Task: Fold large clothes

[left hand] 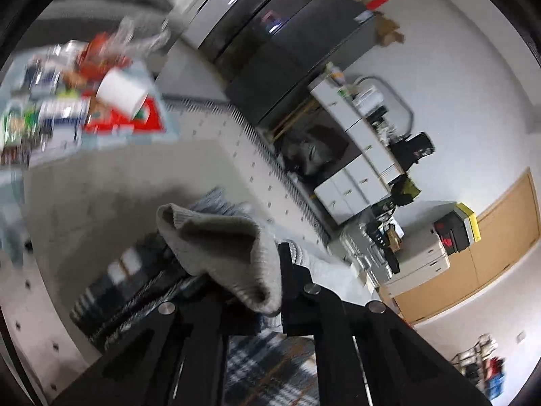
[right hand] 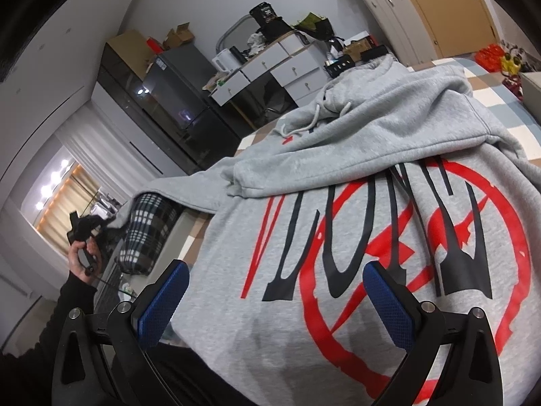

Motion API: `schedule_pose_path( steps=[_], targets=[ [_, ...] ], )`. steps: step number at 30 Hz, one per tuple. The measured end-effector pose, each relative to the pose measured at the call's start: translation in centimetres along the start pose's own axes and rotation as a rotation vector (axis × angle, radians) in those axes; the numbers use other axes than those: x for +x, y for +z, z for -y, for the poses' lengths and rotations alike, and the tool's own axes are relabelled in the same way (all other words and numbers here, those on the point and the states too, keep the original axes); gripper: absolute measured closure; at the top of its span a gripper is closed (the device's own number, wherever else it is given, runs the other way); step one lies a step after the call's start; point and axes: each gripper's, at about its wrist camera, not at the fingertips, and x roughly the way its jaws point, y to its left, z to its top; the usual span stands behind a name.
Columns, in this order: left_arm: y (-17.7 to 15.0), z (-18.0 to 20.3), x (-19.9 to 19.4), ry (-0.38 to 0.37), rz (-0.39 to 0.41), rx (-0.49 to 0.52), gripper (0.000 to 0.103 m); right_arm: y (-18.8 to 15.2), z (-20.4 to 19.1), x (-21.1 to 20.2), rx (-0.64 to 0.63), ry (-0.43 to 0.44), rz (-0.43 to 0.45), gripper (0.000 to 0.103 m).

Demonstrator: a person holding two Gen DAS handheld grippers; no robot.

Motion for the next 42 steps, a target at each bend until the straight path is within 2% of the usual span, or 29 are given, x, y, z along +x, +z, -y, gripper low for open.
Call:
schedule_pose_path(
  steps=[5, 7, 9, 12, 17, 20, 22, 25, 27, 30, 31, 33, 34, 35, 36, 39, 42],
  targets=[
    [1.3, 3.7, -0.9, -0.053, 0.019, 0.104, 0.101, 0.0, -0.8, 0.0, -0.011, 0.019, 0.001, 0.0],
    [1.9, 5.1, -1.5, -0.084, 0.032, 0.141, 0.101, 0.5, -2.3, 0.0, -0.058, 0.037, 0.012, 0.0],
    [2.5, 6.2, -1.9, -0.113, 0.04, 0.164, 0.101, 1.4, -4.9, 0.5, -0.144, 0.044, 0.006, 0.0],
    [3.2, 7.4, -2.4, -0.156, 0.032, 0.189, 0.101, 3.5, -10.3, 2.5, -0.261, 0.101, -0.026, 0.0],
    [3.6, 9.7, -3.2, -0.224, 0.015, 0.273, 0.101, 7.7, -22.1, 9.0, -0.482, 0.182, -0.071, 0.0],
    [3.8, 10.9, -3.3, -0.262, -0.001, 0.3, 0.101, 8.7, -28.9, 14.8, -0.63, 0.173, -0.127, 0.0],
    [3.9, 11.6, -3.5, -0.292, -0.017, 0.3, 0.101, 8.9, -32.2, 18.2, -0.696, 0.145, -0.114, 0.0],
    [3.4, 12.7, -3.9, -0.325, -0.027, 0.347, 0.101, 9.4, -35.4, 22.4, -0.709, 0.137, -0.044, 0.0],
    [3.0, 13.4, -3.9, -0.331, -0.023, 0.4, 0.101, 9.5, -36.9, 24.7, -0.708, 0.14, -0.029, 0.0],
    [2.8, 13.9, -3.8, -0.366, -0.055, 0.414, 0.101, 9.5, -38.6, 27.2, -0.714, 0.15, 0.006, 0.002],
    [2.8, 14.1, -3.8, -0.378, -0.064, 0.417, 0.101, 9.6, -38.7, 27.6, -0.701, 0.137, 0.024, 0.007],
    [2.8, 14.7, -3.9, -0.393, -0.074, 0.427, 0.101, 10.2, -38.4, 28.0, -0.671, 0.154, 0.004, 0.036],
    [2.8, 15.2, -3.9, -0.407, -0.081, 0.438, 0.101, 10.5, -38.0, 28.0, -0.648, 0.152, -0.013, 0.069],
    [2.7, 15.9, -4.1, -0.419, -0.086, 0.45, 0.101, 10.9, -37.4, 27.9, -0.625, 0.134, -0.028, 0.09],
    [2.5, 16.7, -4.2, -0.422, -0.086, 0.465, 0.101, 11.4, -36.7, 27.5, -0.596, 0.135, -0.035, 0.094],
    [1.4, 19.2, -4.6, -0.461, -0.092, 0.496, 0.101, 12.8, -34.5, 25.0, -0.539, 0.163, -0.014, 0.095],
    [-0.9, 22.9, -4.8, -0.509, -0.114, 0.535, 0.101, 14.7, -30.6, 21.4, -0.436, 0.194, 0.021, 0.096]
  ],
)
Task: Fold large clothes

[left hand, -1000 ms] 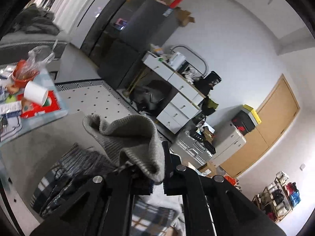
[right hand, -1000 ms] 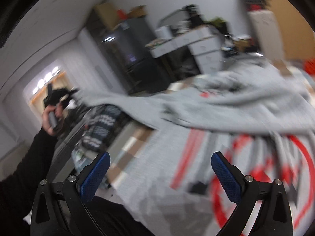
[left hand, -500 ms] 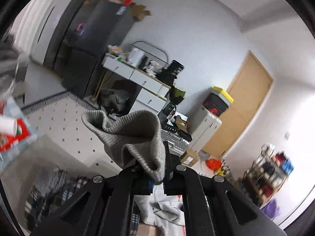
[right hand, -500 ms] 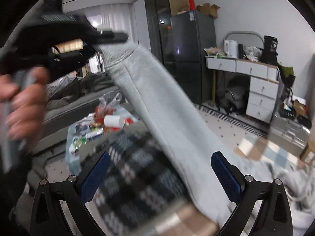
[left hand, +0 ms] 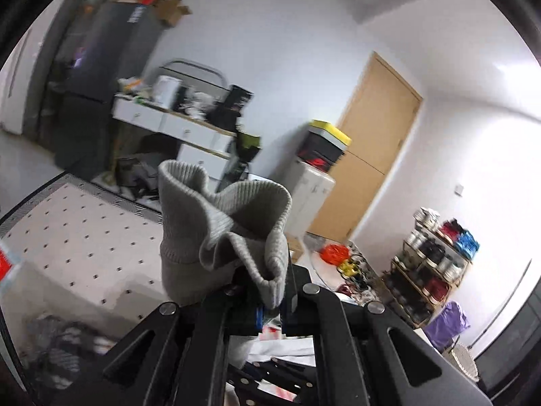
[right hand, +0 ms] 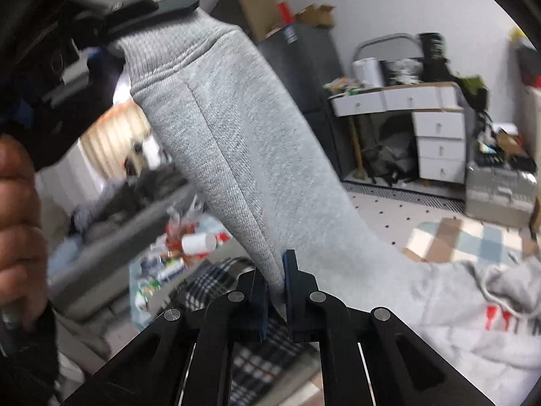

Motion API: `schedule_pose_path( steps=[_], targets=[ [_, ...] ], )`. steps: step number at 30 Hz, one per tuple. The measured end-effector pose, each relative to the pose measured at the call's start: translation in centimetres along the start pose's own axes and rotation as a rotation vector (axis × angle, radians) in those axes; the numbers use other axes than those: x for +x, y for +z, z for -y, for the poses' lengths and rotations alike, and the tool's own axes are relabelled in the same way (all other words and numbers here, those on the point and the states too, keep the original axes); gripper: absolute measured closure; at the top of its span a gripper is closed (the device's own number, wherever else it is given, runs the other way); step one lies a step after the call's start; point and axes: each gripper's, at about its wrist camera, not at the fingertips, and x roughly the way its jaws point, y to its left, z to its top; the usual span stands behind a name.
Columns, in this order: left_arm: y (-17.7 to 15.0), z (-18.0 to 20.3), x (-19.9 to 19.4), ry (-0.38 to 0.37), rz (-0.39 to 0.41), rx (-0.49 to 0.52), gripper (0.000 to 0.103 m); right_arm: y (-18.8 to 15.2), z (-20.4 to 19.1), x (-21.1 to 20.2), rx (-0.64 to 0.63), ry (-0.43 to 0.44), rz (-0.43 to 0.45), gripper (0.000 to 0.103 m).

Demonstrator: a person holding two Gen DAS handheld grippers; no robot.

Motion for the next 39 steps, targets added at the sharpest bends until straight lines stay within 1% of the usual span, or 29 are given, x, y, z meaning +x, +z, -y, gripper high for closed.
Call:
schedule_pose_path(
  steps=[2, 5, 8, 11, 12, 13, 14, 15, 16, 17, 18, 19, 20, 22, 23, 24, 25, 26, 27, 28, 29, 31, 32, 33, 34, 35, 36, 37, 39],
  targets=[
    [-0.4, 3.0, 1.8, -0.028, -0.021, 0.015, 0.101, -0.3, 2.6, -2.9, 0.075, 0.001, 0.036, 0.095],
    [-1.4, 7.4, 4.9, -0.1, -0.071, 0.039, 0.101, -1.5, 6.7, -7.3, 0.183, -0.012, 0.104, 0.095],
    [-4.0, 12.5, 9.3, -0.148, -0.152, 0.077, 0.101, -4.5, 12.0, -11.7, 0.334, -0.009, 0.155, 0.095],
    [-8.4, 17.7, 15.2, -0.157, -0.277, 0.116, 0.101, -7.9, 16.4, -14.7, 0.45, -0.033, 0.171, 0.095],
    [-10.1, 19.0, 17.0, -0.154, -0.316, 0.123, 0.101, -9.7, 18.2, -15.8, 0.501, -0.056, 0.169, 0.094],
    [-11.8, 20.2, 18.6, -0.14, -0.341, 0.133, 0.101, -10.8, 19.3, -16.4, 0.531, -0.074, 0.17, 0.092],
    [-14.1, 21.8, 20.8, -0.123, -0.389, 0.171, 0.101, -12.6, 20.9, -17.4, 0.576, -0.107, 0.171, 0.091],
    [-15.5, 22.9, 22.0, -0.118, -0.423, 0.195, 0.101, -14.1, 22.1, -18.3, 0.615, -0.132, 0.176, 0.088],
    [-17.7, 23.9, 23.7, -0.113, -0.458, 0.205, 0.101, -16.3, 23.8, -19.3, 0.679, -0.147, 0.179, 0.074],
    [-19.9, 24.8, 25.5, -0.119, -0.503, 0.204, 0.101, -18.7, 25.4, -20.3, 0.754, -0.151, 0.161, 0.047],
    [-21.4, 25.4, 26.8, -0.118, -0.542, 0.206, 0.101, -20.6, 26.5, -21.0, 0.813, -0.154, 0.141, 0.036],
    [-23.0, 25.9, 28.0, -0.112, -0.579, 0.211, 0.101, -23.0, 27.6, -21.9, 0.877, -0.149, 0.115, 0.033],
    [-24.8, 26.3, 29.3, -0.108, -0.614, 0.218, 0.101, -25.1, 28.5, -22.9, 0.919, -0.13, 0.083, 0.035],
    [-27.2, 27.3, 31.0, -0.088, -0.667, 0.249, 0.101, -26.5, 29.8, -24.5, 0.949, -0.114, 0.004, 0.037],
    [-28.0, 27.6, 31.6, -0.055, -0.704, 0.259, 0.101, -26.6, 30.4, -25.7, 0.96, -0.075, -0.002, 0.049],
    [-28.8, 27.3, 32.1, -0.057, -0.738, 0.224, 0.101, -26.6, 30.5, -27.3, 0.945, -0.094, 0.006, 0.052],
    [-29.3, 27.4, 32.5, -0.051, -0.758, 0.213, 0.101, -26.8, 30.2, -28.7, 0.924, -0.113, 0.031, 0.046],
    [-29.1, 27.5, 32.6, -0.047, -0.765, 0.211, 0.101, -27.1, 29.9, -30.1, 0.897, -0.116, 0.061, 0.026],
    [-28.7, 27.4, 32.5, -0.068, -0.757, 0.199, 0.101, -27.1, 29.8, -30.8, 0.878, -0.128, 0.07, 0.017],
    [-28.3, 27.6, 32.5, -0.084, -0.764, 0.2, 0.1, -27.0, 29.8, -31.8, 0.865, -0.164, 0.087, 0.013],
    [-27.9, 27.9, 32.6, -0.095, -0.793, 0.212, 0.098, -27.0, 29.9, -32.8, 0.86, -0.182, 0.115, 0.013],
    [-27.8, 29.0, 33.3, -0.149, -0.886, 0.195, 0.078, -26.6, 30.3, -34.1, 0.84, -0.182, 0.149, 0.013],
    [-27.7, 29.7, 33.8, -0.179, -0.919, 0.186, 0.078, -26.5, 30.4, -34.5, 0.835, -0.199, 0.16, 0.013],
    [-26.9, 30.0, 33.2, -0.205, -0.92, 0.198, 0.075, -26.5, 30.3, -34.7, 0.84, -0.212, 0.177, 0.012],
    [-26.1, 30.2, 32.3, -0.221, -0.908, 0.222, 0.059, -26.6, 30.8, -34.9, 0.846, -0.219, 0.183, 0.011],
    [-25.4, 30.1, 31.5, -0.233, -0.898, 0.244, 0.046, -26.6, 30.9, -34.9, 0.85, -0.226, 0.181, 0.011],
    [-24.5, 29.9, 30.2, -0.247, -0.875, 0.257, 0.027, -26.3, 31.3, -34.4, 0.852, -0.24, 0.178, 0.011],
    [-23.7, 29.4, 29.1, -0.258, -0.853, 0.27, 0.022, -26.4, 31.1, -34.3, 0.848, -0.257, 0.173, 0.01],
    [-22.1, 27.2, 26.9, -0.214, -0.765, 0.302, 0.022, -26.6, 30.8, -34.0, 0.834, -0.292, 0.143, 0.01]
  ],
)
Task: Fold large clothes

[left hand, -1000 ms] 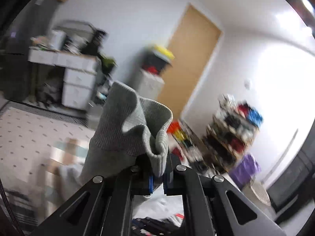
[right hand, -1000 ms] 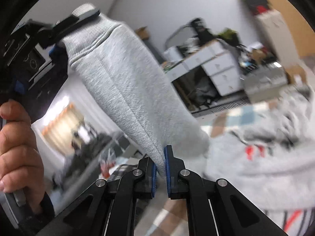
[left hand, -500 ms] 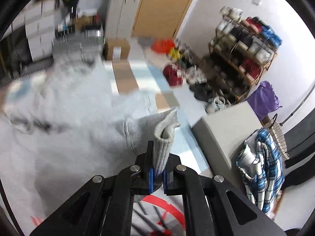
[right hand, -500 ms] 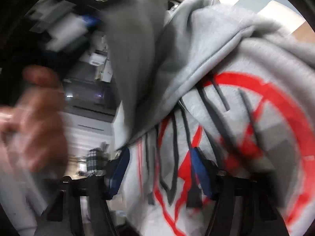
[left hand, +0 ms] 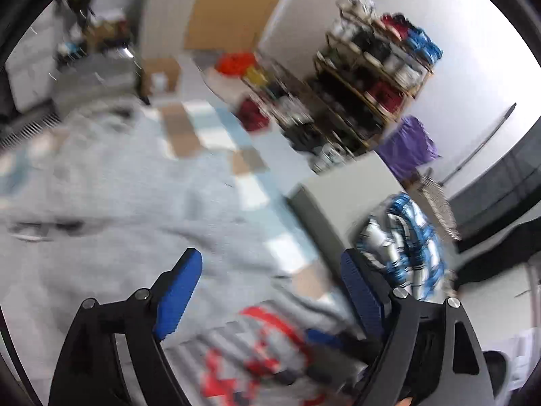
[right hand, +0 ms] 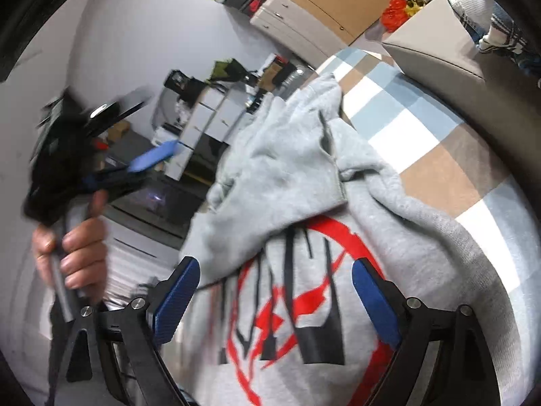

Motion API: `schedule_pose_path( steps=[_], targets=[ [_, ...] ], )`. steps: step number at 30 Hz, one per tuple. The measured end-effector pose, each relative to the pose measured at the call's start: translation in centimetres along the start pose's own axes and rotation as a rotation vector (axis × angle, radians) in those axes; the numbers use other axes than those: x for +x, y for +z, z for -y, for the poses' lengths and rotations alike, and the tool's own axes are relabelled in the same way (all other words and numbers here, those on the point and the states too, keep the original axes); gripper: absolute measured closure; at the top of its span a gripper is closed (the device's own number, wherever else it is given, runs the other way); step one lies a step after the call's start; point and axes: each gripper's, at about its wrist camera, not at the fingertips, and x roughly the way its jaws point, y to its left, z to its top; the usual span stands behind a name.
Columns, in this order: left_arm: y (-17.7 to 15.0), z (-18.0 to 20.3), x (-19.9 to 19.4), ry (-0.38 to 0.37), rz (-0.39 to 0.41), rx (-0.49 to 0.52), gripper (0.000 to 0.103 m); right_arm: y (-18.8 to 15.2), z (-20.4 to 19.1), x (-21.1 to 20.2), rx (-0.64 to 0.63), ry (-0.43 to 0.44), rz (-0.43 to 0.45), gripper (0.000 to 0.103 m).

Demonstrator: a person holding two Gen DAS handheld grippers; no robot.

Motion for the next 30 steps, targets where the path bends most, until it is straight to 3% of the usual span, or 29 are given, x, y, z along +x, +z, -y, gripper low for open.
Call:
schedule_pose_path(
  steps=[4, 8, 12, 16, 20, 22, 24, 26, 30],
  targets=[
    [-3.8, -5.5, -1.8, 0.139, 0.005, -0.008, 0.021, -0.3, -1.3, -0.1, -0.045, -0.059, 0.002, 0.01],
    [-7.5, -12.4, -1.4, 0.325, -0.031, -0.078, 0.021, 0.2, -5.3, 0.7, -0.212, -0.22, 0.016, 0.009],
    [-8.8, -18.4, -1.3, 0.361, -0.05, -0.199, 0.021, 1.8, -10.5, 3.4, -0.421, -0.335, 0.012, 0.003],
    [-9.1, -21.9, -0.7, 0.358, -0.05, -0.269, 0.021, 4.4, -14.5, 10.1, -0.64, -0.451, -0.066, 0.0],
    [-10.2, -24.5, 0.6, 0.285, -0.064, -0.319, 0.021, 7.1, -13.0, 17.6, -0.655, -0.573, -0.237, 0.003],
    [-10.9, -24.6, 0.4, 0.268, -0.051, -0.294, 0.022, 7.6, -10.9, 20.0, -0.65, -0.654, -0.31, 0.005],
    [-11.4, -24.5, 0.2, 0.243, -0.028, -0.272, 0.022, 7.5, -8.3, 21.0, -0.658, -0.723, -0.35, 0.005],
    [-11.7, -24.5, 0.0, 0.212, -0.023, -0.269, 0.022, 7.0, -6.6, 21.1, -0.659, -0.704, -0.389, 0.0],
    [-10.1, -23.1, -1.7, 0.156, -0.04, -0.239, 0.022, 6.7, -6.5, 20.5, -0.71, -0.699, -0.396, 0.003]
  ],
)
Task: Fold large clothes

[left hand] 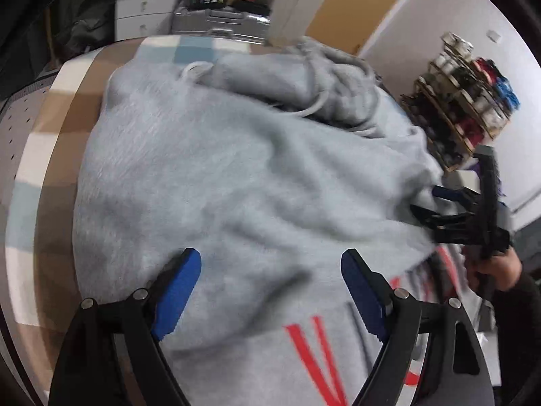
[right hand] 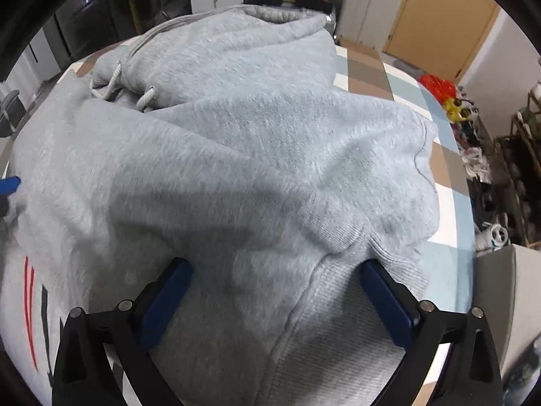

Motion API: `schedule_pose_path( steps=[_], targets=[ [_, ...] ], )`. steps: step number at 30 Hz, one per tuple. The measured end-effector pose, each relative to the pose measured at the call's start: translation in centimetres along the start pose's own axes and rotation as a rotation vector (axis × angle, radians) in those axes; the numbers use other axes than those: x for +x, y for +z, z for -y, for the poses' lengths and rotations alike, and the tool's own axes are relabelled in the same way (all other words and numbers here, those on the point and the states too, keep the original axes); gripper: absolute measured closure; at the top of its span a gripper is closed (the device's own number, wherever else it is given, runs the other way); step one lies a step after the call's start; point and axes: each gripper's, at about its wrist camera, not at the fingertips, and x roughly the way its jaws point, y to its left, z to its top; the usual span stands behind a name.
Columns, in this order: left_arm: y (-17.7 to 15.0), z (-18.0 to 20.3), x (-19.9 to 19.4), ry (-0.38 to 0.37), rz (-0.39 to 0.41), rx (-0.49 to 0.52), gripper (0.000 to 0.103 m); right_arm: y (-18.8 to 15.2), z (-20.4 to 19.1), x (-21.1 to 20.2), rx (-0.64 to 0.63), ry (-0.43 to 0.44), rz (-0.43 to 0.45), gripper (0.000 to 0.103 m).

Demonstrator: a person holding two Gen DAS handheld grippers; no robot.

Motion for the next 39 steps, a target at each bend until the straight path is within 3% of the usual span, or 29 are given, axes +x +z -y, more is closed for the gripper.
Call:
schedule_pose_path(
  steps=[2, 4, 6, 9, 13, 17, 26, 31, 35, 39],
  targets=[
    [1.1, 2.4, -1.3, 0.02, 0.067, 0.075, 0.021, 0.1, 0.3, -1.5, 0.026, -0.003, 0.031, 0.006],
    [1.6, 4.0, -1.1, 0.108, 0.112, 0.126, 0.021, 0.0, 0.2, -3.5, 0.052, 0.047, 0.122, 0.004],
    [2.3, 4.4, 1.7, 0.177, 0.062, 0.139, 0.021, -0.1, -0.6, -3.9, 0.035, 0.065, 0.155, 0.004],
    [1.6, 2.6, 5.9, 0.186, -0.072, 0.054, 0.022, -0.9, -1.8, -1.1, -0.029, 0.001, 0.045, 0.004],
    [-0.2, 4.7, 7.8, 0.32, -0.092, 0.213, 0.019, -1.7, -0.5, -0.4, 0.047, 0.075, 0.022, 0.003],
    [-1.0, 4.2, 7.7, 0.292, -0.054, 0.153, 0.02, -3.8, -0.7, -1.0, 0.009, 0.09, 0.051, 0.002],
    [-4.0, 5.8, 7.5, 0.311, -0.065, 0.196, 0.019, -8.2, -2.8, -3.1, -0.013, 0.058, 0.102, 0.001],
    [-5.0, 7.2, 6.4, 0.364, -0.083, 0.247, 0.019, -10.7, -3.1, -3.7, -0.027, 0.061, 0.08, 0.0],
    [-5.3, 8.8, 4.0, 0.283, -0.027, 0.201, 0.019, -11.5, -3.5, -4.4, -0.084, 0.061, 0.06, 0.002],
    [-6.1, 10.9, 2.7, 0.241, 0.031, 0.188, 0.018, -11.2, -2.6, -7.0, -0.02, 0.135, 0.099, 0.004]
  ],
)
